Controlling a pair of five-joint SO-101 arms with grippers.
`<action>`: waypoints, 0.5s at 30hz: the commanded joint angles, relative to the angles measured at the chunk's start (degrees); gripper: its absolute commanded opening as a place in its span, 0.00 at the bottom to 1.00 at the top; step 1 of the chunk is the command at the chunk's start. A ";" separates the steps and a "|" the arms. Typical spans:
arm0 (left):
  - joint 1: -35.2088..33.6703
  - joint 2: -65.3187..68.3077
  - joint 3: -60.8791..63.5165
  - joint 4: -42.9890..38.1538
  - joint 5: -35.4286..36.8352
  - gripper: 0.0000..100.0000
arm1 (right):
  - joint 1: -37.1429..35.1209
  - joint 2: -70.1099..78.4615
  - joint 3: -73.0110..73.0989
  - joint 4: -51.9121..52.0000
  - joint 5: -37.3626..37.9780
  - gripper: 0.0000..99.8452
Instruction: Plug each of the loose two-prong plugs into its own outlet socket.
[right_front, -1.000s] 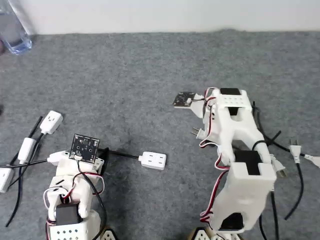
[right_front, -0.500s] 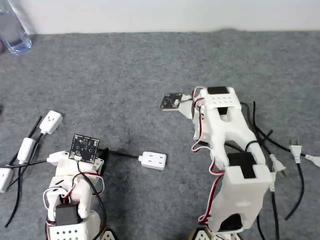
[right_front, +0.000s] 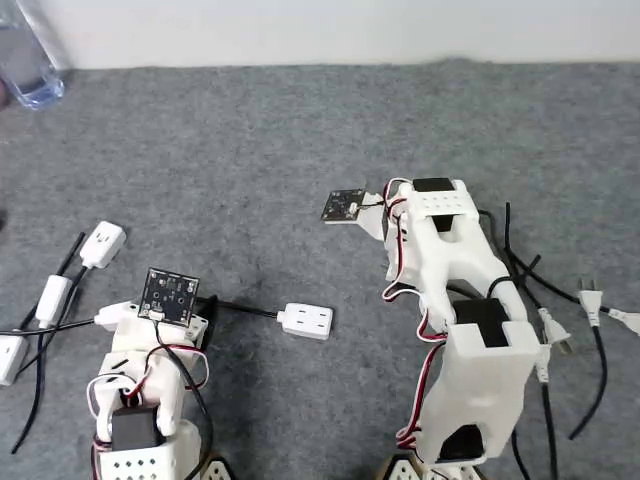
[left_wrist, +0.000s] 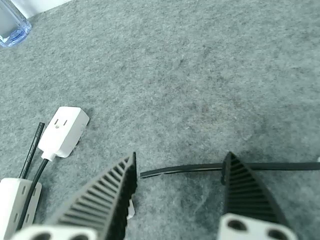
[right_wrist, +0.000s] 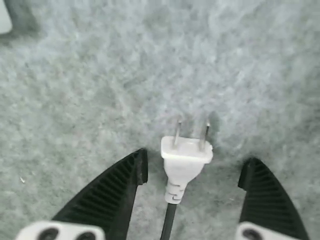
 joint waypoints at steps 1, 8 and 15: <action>0.26 -0.35 -0.22 0.00 -0.44 0.26 | 0.92 -0.04 -0.53 -0.92 2.11 0.30; 0.26 -0.35 -0.22 0.00 -0.44 0.26 | 0.75 -0.13 -0.44 0.48 2.20 0.18; 0.26 -0.35 -0.22 0.09 -0.44 0.26 | 0.48 -0.04 -0.44 3.03 -0.70 0.18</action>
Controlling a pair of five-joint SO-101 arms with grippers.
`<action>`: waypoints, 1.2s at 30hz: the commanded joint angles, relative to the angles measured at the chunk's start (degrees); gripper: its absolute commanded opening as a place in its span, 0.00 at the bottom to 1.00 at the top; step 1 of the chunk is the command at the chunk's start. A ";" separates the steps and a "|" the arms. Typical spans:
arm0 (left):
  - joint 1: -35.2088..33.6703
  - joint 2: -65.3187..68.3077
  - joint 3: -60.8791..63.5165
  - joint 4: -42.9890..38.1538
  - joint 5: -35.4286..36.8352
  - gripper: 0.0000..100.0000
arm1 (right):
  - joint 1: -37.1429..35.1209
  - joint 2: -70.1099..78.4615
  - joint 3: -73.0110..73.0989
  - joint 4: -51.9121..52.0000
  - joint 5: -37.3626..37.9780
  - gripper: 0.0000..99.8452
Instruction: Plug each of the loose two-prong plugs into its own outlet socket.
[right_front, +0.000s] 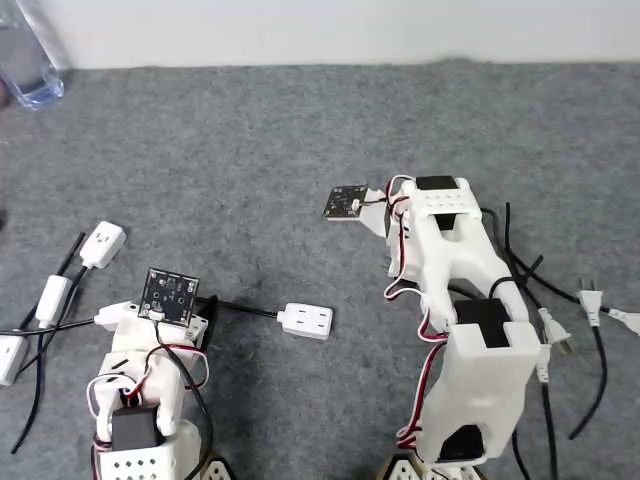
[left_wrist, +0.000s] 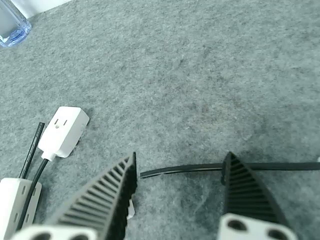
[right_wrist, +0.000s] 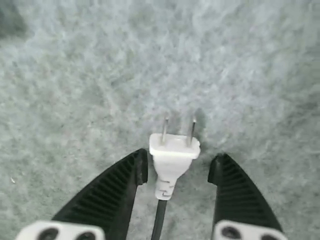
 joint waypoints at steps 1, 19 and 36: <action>0.26 -0.35 -0.22 0.09 -0.44 0.26 | 0.13 -0.13 0.26 2.68 -0.88 0.18; 0.09 -0.35 -0.22 0.18 -0.44 0.26 | -0.75 1.27 0.18 3.38 -1.05 0.18; 0.26 -0.35 -0.22 0.09 -0.44 0.26 | -0.75 1.10 0.26 3.38 -1.23 0.01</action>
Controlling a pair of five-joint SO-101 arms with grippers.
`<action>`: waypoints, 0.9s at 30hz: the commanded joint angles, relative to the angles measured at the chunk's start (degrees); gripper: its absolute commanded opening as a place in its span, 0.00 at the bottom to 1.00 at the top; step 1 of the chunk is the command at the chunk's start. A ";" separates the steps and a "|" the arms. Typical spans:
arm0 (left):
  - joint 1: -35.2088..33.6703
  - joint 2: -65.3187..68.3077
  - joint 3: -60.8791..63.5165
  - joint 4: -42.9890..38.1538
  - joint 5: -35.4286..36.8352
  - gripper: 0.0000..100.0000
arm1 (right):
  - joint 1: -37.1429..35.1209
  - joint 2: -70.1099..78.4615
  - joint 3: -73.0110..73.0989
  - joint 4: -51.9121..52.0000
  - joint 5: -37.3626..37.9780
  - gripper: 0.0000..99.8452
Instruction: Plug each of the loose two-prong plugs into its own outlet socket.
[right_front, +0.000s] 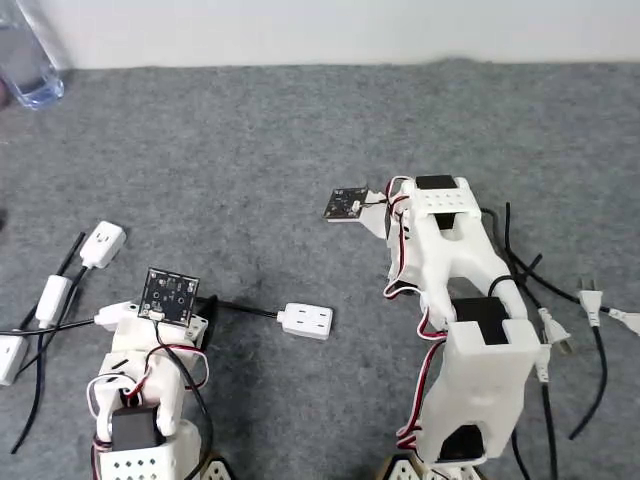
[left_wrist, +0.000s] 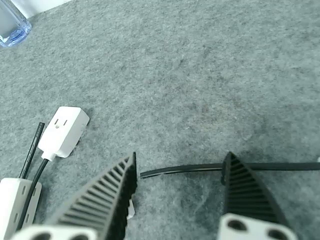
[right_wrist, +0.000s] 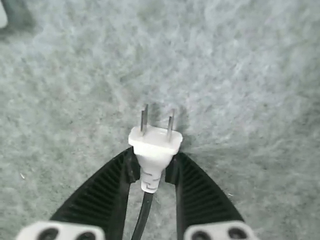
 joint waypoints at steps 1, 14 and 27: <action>0.35 -0.35 -0.22 0.09 -0.44 0.26 | -0.84 0.13 0.79 1.80 -0.70 0.01; 4.57 -0.44 -0.22 -5.63 4.57 0.26 | -4.88 -14.90 1.05 14.11 -4.40 0.01; 18.11 -0.44 -0.22 -19.60 3.34 0.26 | -15.43 -27.47 1.14 21.67 -24.18 0.01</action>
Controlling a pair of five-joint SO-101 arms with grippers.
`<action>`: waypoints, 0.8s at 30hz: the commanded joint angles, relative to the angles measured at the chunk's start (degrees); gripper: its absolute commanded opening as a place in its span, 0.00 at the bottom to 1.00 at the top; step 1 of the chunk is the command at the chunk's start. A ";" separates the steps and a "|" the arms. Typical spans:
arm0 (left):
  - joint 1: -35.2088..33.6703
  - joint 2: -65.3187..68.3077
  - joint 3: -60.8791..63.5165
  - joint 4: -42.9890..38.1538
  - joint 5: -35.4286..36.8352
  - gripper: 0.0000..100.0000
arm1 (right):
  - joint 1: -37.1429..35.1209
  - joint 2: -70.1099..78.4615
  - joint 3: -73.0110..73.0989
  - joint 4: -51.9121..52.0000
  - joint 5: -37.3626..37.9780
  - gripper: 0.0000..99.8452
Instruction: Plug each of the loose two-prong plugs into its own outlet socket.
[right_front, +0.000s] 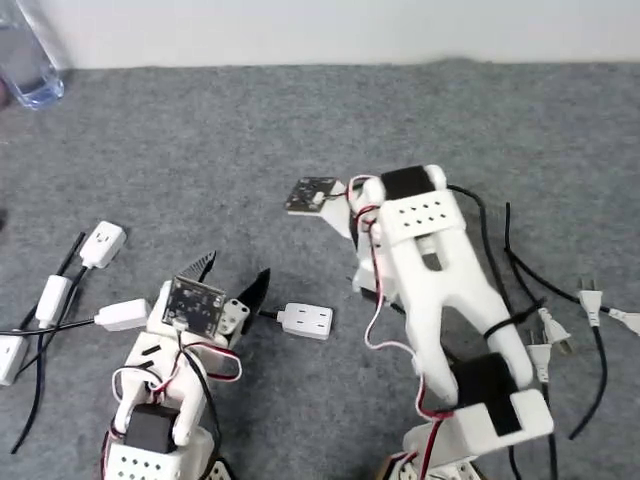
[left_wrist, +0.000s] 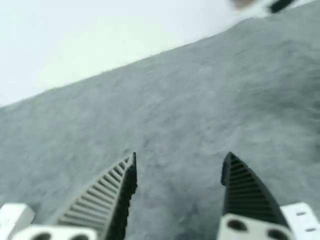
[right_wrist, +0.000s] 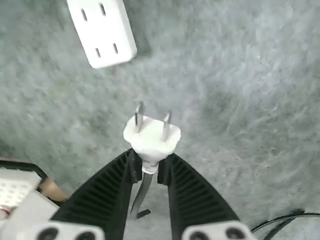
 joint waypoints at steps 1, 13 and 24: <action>0.70 -0.44 -0.22 -4.31 -4.31 0.26 | -2.77 -4.26 -0.26 1.63 -4.48 0.01; 0.97 -0.44 -0.22 -15.38 30.24 0.16 | -3.91 -7.16 -0.35 0.92 -10.02 0.01; 14.24 -0.35 -0.22 -8.70 37.80 0.09 | -6.64 -10.77 -3.25 0.84 -10.37 0.01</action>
